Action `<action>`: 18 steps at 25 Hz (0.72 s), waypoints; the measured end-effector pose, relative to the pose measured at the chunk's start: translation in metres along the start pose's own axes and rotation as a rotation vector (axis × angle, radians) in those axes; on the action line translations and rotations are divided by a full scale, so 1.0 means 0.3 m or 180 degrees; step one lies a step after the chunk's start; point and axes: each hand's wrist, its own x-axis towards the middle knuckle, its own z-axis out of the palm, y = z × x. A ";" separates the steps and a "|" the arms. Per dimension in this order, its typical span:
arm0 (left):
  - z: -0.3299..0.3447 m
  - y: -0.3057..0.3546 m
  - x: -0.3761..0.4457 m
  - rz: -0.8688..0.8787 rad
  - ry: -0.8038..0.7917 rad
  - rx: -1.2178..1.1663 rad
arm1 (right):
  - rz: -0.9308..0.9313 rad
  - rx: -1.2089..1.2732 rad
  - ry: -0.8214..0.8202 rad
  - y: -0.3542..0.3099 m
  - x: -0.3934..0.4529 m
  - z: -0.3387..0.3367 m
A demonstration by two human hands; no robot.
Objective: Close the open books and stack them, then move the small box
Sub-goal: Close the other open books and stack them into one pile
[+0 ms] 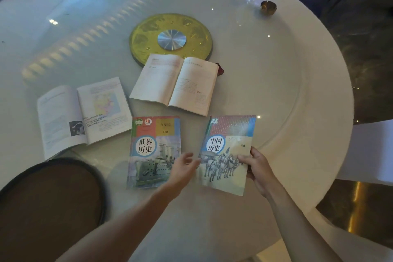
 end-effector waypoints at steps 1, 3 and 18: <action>-0.031 -0.002 0.009 -0.0090 -0.0003 -0.0046 | -0.0061 0.0124 -0.0128 -0.021 -0.009 0.016; -0.101 -0.009 0.021 -0.0215 -0.0099 -0.0212 | -0.0147 0.0271 -0.0428 -0.062 -0.022 0.080; -0.539 -0.210 0.019 -0.0311 0.1216 -0.0225 | 0.0195 -0.1142 -0.0094 0.043 0.075 0.697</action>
